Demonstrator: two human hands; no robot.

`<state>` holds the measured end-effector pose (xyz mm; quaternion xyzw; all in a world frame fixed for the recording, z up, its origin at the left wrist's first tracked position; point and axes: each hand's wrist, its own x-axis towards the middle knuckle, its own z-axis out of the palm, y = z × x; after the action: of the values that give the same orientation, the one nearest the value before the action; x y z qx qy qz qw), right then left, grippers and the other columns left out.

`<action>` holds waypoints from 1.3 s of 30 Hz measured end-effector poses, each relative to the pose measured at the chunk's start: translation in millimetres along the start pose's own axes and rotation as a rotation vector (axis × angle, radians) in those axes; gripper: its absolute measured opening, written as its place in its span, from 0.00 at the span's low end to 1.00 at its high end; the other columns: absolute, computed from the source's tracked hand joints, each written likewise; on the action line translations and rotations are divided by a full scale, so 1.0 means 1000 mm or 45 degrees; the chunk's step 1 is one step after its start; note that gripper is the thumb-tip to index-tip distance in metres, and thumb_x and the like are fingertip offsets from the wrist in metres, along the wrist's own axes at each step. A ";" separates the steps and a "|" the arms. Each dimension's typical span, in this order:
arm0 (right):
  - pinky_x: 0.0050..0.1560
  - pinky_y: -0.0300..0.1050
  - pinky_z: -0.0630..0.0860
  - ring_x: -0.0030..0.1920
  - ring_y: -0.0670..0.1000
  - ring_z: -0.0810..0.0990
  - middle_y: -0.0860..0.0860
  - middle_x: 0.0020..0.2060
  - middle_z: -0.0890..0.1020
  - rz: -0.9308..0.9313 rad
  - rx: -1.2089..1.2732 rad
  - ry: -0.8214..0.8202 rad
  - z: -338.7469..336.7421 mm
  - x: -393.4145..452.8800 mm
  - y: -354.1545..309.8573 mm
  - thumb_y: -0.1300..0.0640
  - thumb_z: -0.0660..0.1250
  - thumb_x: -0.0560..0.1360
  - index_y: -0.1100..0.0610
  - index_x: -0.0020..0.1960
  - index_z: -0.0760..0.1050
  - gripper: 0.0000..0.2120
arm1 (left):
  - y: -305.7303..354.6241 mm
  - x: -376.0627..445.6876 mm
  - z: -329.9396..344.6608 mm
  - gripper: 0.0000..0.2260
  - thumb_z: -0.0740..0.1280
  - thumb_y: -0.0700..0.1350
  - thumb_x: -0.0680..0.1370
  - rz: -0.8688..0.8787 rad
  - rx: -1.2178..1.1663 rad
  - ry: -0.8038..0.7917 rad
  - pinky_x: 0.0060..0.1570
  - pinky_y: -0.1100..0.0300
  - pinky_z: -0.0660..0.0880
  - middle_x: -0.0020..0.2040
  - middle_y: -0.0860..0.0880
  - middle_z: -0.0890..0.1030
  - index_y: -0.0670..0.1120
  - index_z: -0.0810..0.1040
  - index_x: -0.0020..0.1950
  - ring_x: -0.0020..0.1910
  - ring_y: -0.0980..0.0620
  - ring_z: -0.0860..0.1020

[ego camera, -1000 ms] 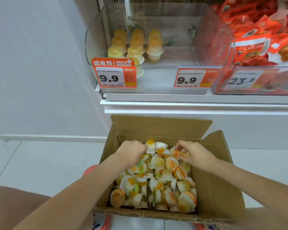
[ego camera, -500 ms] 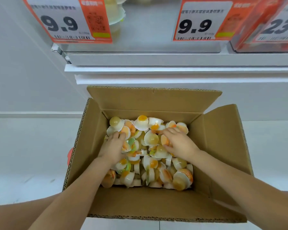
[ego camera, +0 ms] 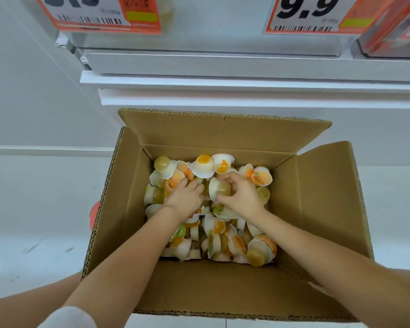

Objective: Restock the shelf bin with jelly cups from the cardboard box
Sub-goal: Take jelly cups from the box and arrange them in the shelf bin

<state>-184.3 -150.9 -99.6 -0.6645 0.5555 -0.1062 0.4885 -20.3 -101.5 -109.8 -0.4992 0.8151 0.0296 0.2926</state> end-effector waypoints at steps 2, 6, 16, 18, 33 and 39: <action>0.49 0.46 0.80 0.45 0.52 0.81 0.53 0.49 0.80 0.500 0.777 -0.102 -0.017 -0.009 -0.010 0.56 0.65 0.76 0.56 0.56 0.77 0.10 | 0.002 0.000 0.001 0.22 0.62 0.45 0.78 -0.011 0.002 -0.037 0.66 0.49 0.59 0.69 0.42 0.63 0.43 0.64 0.71 0.68 0.43 0.62; 0.33 0.39 0.72 0.35 0.49 0.75 0.55 0.41 0.79 0.958 1.406 -0.352 -0.044 -0.022 -0.015 0.45 0.53 0.80 0.57 0.55 0.76 0.19 | 0.001 0.002 -0.004 0.24 0.60 0.47 0.79 -0.024 0.084 -0.062 0.65 0.47 0.58 0.69 0.42 0.61 0.44 0.60 0.73 0.68 0.44 0.61; 0.27 0.38 0.72 0.28 0.48 0.73 0.56 0.41 0.78 0.943 1.320 -0.347 -0.051 -0.035 -0.030 0.47 0.54 0.80 0.59 0.62 0.73 0.20 | -0.006 -0.015 0.004 0.17 0.61 0.43 0.77 0.045 0.004 0.057 0.61 0.53 0.63 0.59 0.43 0.75 0.40 0.64 0.64 0.62 0.43 0.66; 0.29 0.37 0.72 0.27 0.48 0.74 0.56 0.41 0.78 0.941 1.319 -0.357 -0.051 -0.039 -0.030 0.47 0.53 0.81 0.59 0.62 0.73 0.20 | -0.004 -0.014 0.004 0.20 0.64 0.41 0.75 -0.020 -0.107 0.033 0.63 0.55 0.62 0.62 0.44 0.73 0.41 0.63 0.66 0.64 0.44 0.66; 0.33 0.39 0.75 0.31 0.50 0.73 0.56 0.35 0.77 0.644 0.873 -0.663 -0.130 -0.076 -0.105 0.54 0.54 0.77 0.59 0.49 0.72 0.11 | -0.028 -0.069 -0.106 0.19 0.70 0.54 0.74 -0.702 -2.134 0.096 0.48 0.58 0.72 0.58 0.43 0.77 0.47 0.71 0.59 0.55 0.48 0.74; 0.29 0.37 0.72 0.28 0.48 0.71 0.53 0.33 0.76 0.221 0.849 -0.600 -0.168 -0.116 -0.187 0.51 0.52 0.80 0.57 0.46 0.72 0.14 | -0.058 -0.147 -0.235 0.09 0.66 0.51 0.75 -0.326 -3.530 -0.105 0.38 0.58 0.78 0.47 0.45 0.80 0.46 0.78 0.47 0.41 0.48 0.76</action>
<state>-221.9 -160.2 174.0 -0.4267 0.4176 -0.0840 0.7978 -28.9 -93.6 173.2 -0.4480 0.0617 0.7918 -0.4105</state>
